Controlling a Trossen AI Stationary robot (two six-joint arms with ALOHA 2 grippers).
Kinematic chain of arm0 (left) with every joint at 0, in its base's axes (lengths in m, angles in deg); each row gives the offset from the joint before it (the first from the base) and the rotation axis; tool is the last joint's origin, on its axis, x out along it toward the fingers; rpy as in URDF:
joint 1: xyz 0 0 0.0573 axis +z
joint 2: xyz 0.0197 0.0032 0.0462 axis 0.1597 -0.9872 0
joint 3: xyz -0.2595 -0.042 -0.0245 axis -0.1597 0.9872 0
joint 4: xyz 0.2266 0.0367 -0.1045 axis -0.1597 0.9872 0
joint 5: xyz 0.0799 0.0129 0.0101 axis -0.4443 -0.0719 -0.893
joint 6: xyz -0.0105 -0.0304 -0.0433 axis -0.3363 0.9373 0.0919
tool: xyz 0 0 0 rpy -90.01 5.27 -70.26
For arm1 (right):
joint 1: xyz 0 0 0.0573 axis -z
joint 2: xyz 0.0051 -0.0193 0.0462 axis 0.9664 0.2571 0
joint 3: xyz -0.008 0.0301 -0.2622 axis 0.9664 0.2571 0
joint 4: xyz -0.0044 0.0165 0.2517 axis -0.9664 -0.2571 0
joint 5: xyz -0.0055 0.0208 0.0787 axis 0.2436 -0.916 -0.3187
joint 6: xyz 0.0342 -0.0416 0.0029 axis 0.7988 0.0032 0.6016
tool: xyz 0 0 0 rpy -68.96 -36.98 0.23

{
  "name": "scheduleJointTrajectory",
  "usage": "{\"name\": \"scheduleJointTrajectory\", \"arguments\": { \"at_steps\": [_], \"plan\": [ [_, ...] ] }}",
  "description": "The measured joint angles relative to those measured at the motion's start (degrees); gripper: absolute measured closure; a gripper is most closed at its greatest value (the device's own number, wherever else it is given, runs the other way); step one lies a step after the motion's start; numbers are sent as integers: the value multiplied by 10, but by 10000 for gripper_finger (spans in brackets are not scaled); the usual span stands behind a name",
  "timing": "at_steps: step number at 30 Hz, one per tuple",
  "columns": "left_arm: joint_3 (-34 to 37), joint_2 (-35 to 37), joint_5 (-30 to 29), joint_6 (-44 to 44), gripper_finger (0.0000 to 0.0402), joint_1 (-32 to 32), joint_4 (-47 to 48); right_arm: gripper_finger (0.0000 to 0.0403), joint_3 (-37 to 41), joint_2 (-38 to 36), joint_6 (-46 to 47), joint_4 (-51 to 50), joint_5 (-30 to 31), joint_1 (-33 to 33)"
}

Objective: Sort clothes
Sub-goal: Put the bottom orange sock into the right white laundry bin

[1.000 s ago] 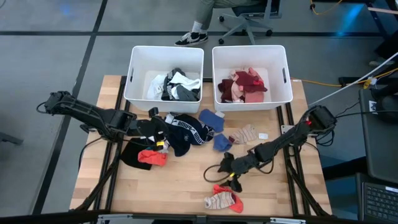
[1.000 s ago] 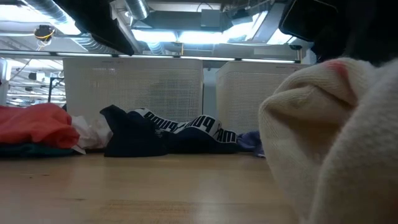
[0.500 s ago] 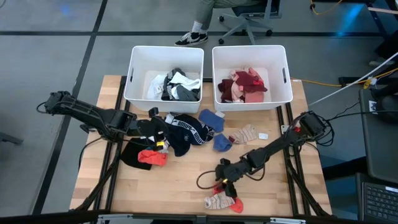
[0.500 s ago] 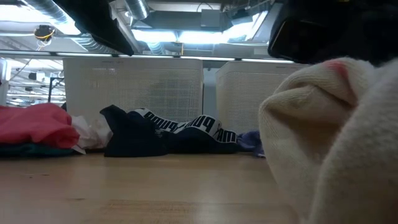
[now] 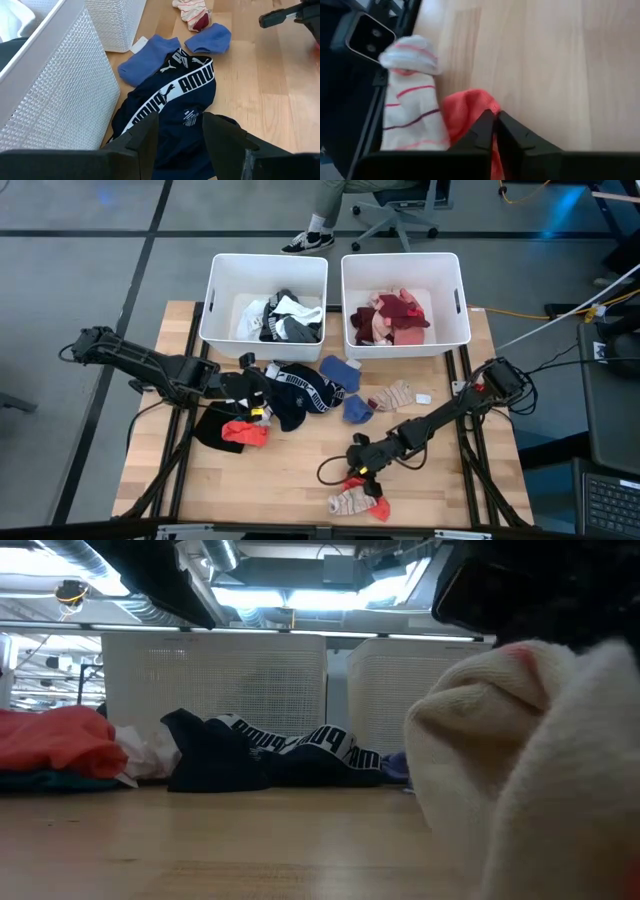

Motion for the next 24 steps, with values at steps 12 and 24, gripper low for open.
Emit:
{"name": "scheduleJointTrajectory", "arguments": {
  "at_steps": [12, 24],
  "plan": [
    [0, 0, 0, 1, 256, 0, -2, 397, 0, -139, -77, -128, 122, 9],
    [0, 0, 0, 6, 256, 0, -3, 400, 0, -300, -171, -204, 351, 9]
  ]
}}
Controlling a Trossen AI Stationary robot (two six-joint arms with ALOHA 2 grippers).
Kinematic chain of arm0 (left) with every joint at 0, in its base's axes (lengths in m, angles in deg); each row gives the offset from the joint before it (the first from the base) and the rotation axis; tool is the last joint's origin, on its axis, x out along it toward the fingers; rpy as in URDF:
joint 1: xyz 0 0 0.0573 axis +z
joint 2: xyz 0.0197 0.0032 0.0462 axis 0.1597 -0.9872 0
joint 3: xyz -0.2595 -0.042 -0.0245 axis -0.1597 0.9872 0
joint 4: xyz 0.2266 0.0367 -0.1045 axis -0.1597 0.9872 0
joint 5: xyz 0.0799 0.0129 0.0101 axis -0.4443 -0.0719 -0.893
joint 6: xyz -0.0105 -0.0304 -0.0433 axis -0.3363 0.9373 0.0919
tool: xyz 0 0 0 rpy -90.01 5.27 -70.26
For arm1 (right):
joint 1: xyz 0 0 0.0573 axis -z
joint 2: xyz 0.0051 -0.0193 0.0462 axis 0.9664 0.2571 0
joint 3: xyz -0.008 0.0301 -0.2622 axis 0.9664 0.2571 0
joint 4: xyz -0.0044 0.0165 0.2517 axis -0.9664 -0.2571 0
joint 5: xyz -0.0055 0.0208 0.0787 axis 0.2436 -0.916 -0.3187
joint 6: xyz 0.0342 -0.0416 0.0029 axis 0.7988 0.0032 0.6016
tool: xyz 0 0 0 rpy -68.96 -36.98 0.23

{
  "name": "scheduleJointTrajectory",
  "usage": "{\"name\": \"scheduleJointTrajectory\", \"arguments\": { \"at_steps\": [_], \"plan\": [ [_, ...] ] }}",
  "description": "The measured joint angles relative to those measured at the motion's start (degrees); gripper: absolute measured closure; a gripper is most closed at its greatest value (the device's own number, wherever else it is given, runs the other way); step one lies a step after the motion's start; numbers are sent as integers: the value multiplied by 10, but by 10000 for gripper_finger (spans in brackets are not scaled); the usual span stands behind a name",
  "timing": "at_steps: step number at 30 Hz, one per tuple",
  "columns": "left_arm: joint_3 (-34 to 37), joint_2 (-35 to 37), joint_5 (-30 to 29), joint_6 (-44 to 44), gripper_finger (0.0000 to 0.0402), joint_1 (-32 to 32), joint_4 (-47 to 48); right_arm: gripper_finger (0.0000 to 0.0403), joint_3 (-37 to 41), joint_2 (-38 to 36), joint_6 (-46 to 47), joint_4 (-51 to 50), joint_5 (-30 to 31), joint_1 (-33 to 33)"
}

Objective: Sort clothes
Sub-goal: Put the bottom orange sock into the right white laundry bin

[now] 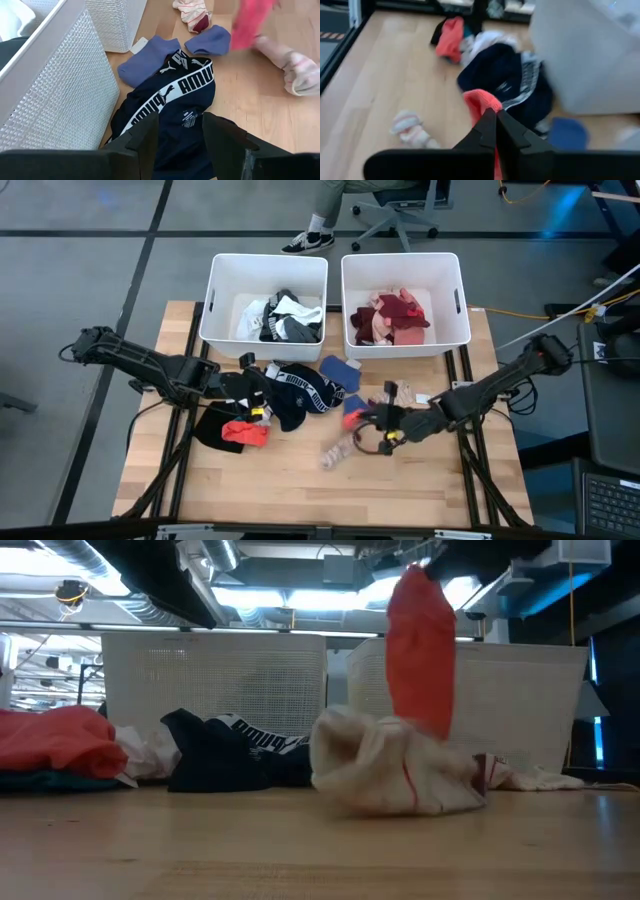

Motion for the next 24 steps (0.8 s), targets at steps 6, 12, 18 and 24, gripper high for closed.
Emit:
{"name": "scheduleJointTrajectory", "arguments": {
  "at_steps": [6, 12, 18, 24],
  "plan": [
    [0, 0, 0, 12, 256, 0, -1, 397, -1, -58, -77, 6, 85, 0],
    [0, 0, 0, 11, 256, 0, -1, 396, -33, -101, -163, 5, 201, 17],
    [0, 0, 0, 11, 256, 0, -1, 396, -74, -120, -254, 5, 242, 85],
    [0, 0, 0, 11, 256, 0, -1, 395, -93, -127, -311, 2, 266, 195]
  ]
}}
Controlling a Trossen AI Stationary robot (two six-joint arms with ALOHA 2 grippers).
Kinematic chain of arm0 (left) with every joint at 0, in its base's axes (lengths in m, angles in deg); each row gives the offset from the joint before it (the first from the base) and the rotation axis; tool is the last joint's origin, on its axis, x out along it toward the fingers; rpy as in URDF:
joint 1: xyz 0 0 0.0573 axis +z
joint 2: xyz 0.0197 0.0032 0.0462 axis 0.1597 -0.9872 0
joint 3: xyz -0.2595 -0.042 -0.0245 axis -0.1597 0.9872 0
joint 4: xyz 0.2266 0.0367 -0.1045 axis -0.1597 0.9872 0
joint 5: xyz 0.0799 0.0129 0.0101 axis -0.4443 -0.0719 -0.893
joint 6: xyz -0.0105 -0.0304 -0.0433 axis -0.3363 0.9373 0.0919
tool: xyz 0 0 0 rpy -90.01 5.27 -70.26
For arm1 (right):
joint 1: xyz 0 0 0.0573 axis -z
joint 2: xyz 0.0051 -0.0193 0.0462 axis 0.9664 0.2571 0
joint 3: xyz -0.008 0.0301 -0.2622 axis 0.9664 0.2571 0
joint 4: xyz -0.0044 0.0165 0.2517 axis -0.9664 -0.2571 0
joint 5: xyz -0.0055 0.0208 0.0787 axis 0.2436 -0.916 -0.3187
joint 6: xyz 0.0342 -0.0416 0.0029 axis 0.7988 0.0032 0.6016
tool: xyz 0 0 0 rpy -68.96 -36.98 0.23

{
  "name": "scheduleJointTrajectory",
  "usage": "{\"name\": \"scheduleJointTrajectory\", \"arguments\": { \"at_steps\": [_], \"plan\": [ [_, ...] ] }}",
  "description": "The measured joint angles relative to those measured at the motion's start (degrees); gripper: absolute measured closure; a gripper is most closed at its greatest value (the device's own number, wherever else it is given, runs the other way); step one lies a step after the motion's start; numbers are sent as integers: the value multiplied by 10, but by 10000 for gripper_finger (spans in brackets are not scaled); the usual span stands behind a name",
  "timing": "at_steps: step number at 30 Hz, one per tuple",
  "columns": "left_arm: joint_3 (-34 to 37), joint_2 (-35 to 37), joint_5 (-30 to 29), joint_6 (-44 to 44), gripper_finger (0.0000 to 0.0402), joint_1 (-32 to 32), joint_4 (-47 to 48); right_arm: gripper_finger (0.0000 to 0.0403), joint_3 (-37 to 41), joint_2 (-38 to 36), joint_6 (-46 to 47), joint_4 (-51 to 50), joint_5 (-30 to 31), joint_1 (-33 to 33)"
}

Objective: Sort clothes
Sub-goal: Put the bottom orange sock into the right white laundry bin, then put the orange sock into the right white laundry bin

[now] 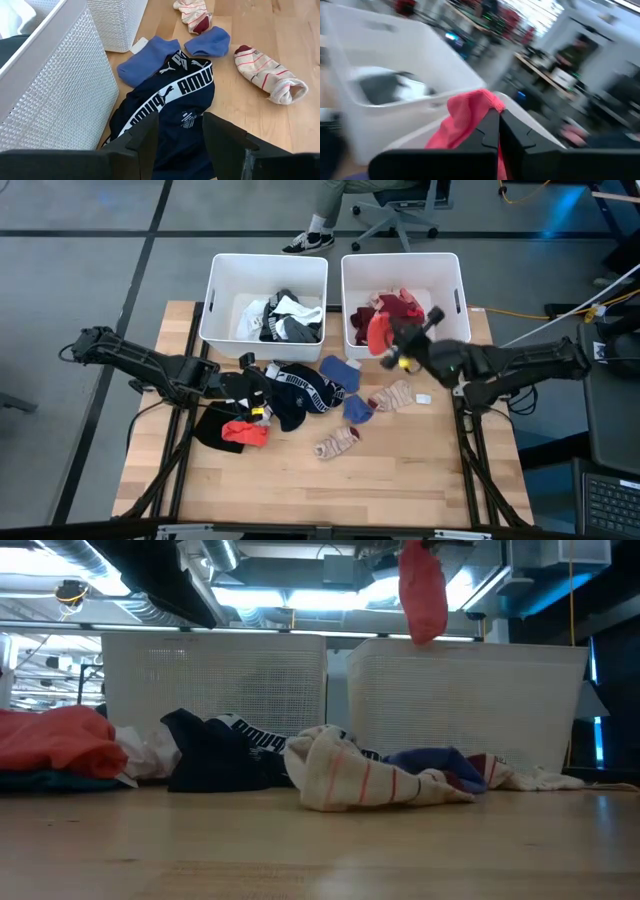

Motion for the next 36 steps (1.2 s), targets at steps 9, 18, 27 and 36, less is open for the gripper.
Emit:
{"name": "scheduleJointTrajectory", "arguments": {
  "at_steps": [9, 18, 27, 36],
  "plan": [
    [0, 0, 0, 0, 256, 0, 0, 395, -1, 1, 13, -15, -24, 153],
    [0, 0, 0, 0, 256, 0, 0, 285, -1, 2, 224, -185, -168, 254],
    [0, 0, 0, 2, 256, 0, 0, 103, -50, 1, 291, -303, -297, 264],
    [0, 0, 0, 16, 256, -5, 22, 68, -77, -8, 404, -382, -436, 151]
  ]
}}
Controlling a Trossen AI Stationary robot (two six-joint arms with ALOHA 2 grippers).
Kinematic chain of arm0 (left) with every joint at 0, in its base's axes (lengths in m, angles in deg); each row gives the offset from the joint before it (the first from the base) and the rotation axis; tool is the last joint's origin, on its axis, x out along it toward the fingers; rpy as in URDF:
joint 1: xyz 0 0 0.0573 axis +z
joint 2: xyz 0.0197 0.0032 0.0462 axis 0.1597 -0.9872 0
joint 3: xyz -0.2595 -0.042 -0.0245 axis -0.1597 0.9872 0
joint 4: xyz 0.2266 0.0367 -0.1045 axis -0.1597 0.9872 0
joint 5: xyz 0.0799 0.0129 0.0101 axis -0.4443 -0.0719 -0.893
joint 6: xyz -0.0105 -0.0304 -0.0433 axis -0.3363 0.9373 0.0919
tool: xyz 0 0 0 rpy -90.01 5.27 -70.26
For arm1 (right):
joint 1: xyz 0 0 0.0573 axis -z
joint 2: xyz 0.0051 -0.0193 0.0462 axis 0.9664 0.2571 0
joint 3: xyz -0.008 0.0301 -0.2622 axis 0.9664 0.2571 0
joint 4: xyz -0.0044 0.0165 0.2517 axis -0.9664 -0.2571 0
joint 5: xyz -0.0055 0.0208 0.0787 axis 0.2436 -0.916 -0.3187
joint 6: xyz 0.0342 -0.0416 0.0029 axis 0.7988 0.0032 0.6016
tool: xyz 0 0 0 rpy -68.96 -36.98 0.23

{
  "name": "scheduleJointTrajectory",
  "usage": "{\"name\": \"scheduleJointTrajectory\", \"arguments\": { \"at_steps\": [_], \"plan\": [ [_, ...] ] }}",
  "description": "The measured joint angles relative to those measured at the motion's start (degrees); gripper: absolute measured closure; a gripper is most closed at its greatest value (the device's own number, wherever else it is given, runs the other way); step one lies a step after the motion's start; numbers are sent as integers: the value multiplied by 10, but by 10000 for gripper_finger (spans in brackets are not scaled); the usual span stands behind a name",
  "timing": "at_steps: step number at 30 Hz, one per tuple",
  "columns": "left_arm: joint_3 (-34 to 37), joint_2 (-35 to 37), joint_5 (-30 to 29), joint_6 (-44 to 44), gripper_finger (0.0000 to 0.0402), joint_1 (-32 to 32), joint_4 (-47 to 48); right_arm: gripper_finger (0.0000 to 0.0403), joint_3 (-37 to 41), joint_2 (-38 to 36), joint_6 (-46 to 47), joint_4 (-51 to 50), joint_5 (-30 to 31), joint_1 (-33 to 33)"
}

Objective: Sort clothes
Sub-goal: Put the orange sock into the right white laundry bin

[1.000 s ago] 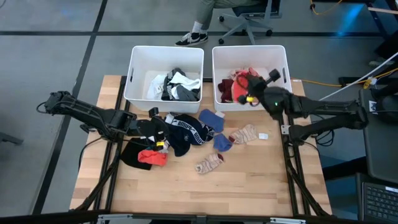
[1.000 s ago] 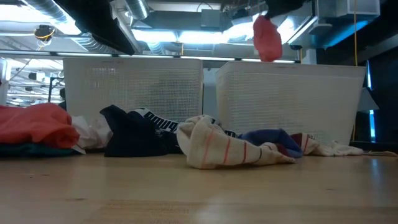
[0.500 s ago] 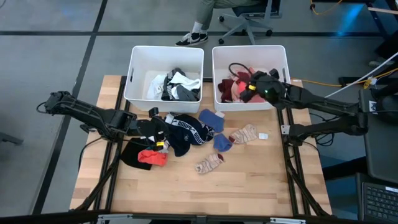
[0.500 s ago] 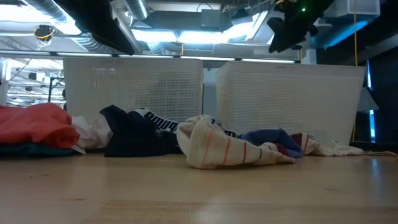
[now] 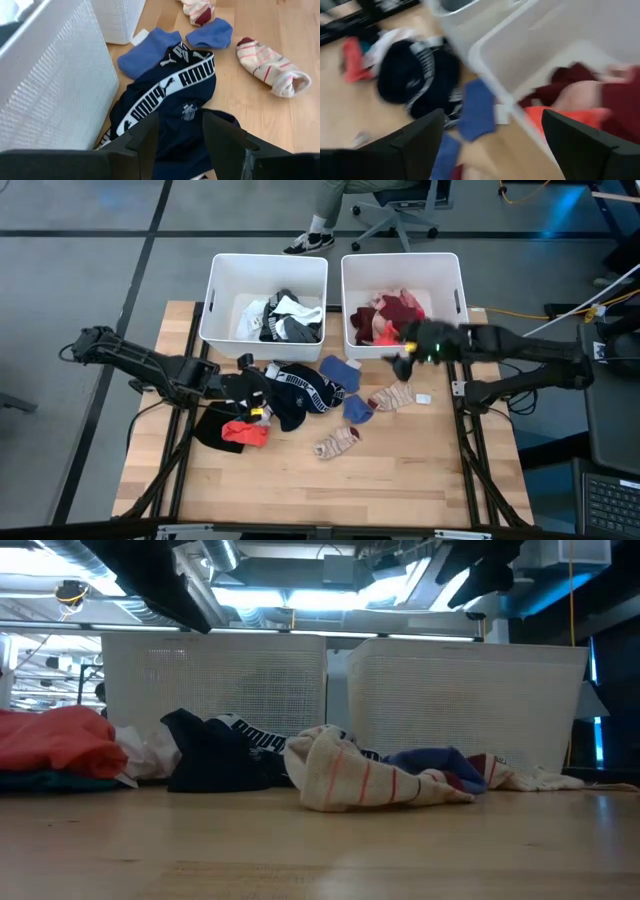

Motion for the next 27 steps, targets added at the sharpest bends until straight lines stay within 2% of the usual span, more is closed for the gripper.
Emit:
{"name": "scheduleJointTrajectory", "arguments": {
  "at_steps": [5, 11, 18, 22, 27],
  "plan": [
    [0, 0, 0, 12, 256, -14, 14, 68, 57, 0, 33, 74, 66, -146],
    [0, 0, 0, 25, 256, -34, 18, 68, 174, 19, 26, 258, 153, -279],
    [0, 0, 2, 67, 256, -49, 50, 68, 278, 100, 18, 478, 134, -319],
    [0, 0, 17, 105, 256, -59, 84, 68, 290, 169, 10, 563, 122, -318],
    [0, 0, 47, 165, 256, -77, 129, 68, 290, 248, -63, 700, 121, -318]
  ]
}}
